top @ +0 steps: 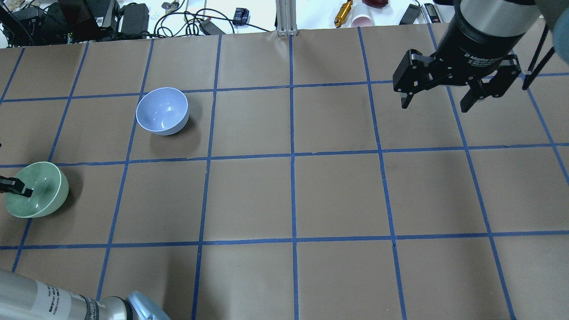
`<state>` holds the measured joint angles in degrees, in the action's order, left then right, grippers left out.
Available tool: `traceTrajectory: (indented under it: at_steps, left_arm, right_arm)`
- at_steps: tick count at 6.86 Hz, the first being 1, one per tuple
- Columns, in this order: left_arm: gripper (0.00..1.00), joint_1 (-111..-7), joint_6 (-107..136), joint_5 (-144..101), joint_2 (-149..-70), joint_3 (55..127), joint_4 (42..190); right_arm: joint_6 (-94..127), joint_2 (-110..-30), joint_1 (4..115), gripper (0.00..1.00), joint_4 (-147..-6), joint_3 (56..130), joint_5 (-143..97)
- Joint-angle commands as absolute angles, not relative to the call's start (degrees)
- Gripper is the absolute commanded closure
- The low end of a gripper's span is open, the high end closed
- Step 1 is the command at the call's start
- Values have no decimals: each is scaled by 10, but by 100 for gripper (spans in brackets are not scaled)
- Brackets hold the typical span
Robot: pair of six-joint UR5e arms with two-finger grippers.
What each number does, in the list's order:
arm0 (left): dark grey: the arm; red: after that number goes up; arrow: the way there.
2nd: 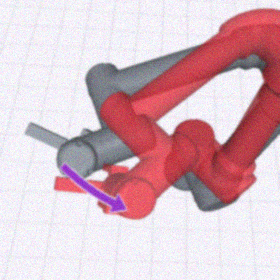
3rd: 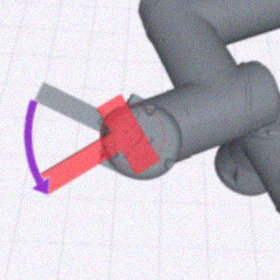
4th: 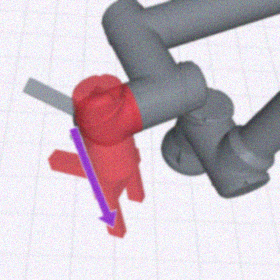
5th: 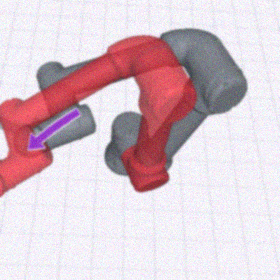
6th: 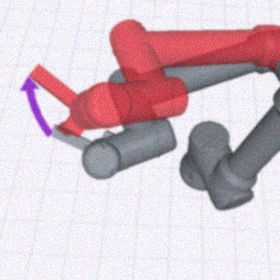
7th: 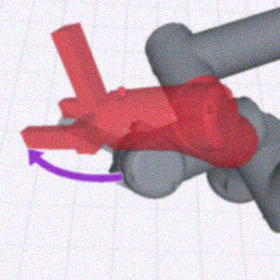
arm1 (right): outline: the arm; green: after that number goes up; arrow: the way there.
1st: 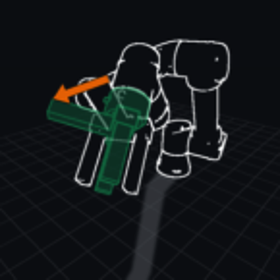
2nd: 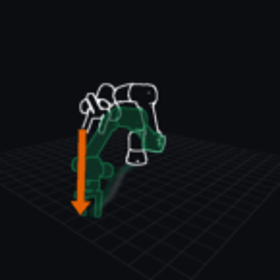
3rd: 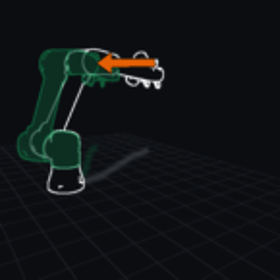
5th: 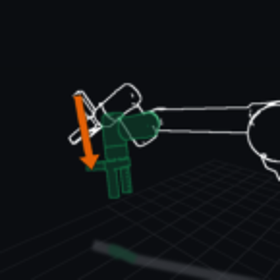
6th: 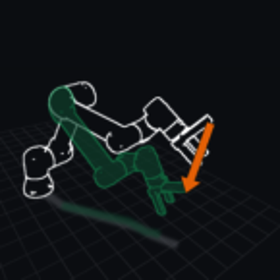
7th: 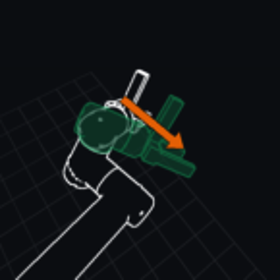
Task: Stack green bowl on blue bowl
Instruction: 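Close the left gripper on the green bowl's rim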
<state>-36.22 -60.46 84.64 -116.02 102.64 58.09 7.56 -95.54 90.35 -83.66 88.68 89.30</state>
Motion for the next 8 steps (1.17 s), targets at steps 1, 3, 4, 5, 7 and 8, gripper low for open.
traceTrajectory:
  at_steps: [1,3,4,5,7,8]
  left_arm:
    - [100,-362,-601,846,-1157,1025,592]
    - [100,-362,-599,844,-1151,1018,613]
    - [100,-362,-599,843,-1150,1018,614]
    - [100,-362,-598,842,-1150,1018,615]
    - [100,-362,-597,841,-1149,1018,619]
    - [100,-363,-595,839,-1147,1018,625]
  right_arm:
    - [76,-955,904,0,-836,887,893]
    - [76,-955,904,0,-837,886,893]
    - [76,-955,904,0,-836,886,893]
    - [76,-955,904,0,-837,887,893]
    - [76,-955,904,0,-837,887,893]
    - [76,-955,904,0,-836,886,893]
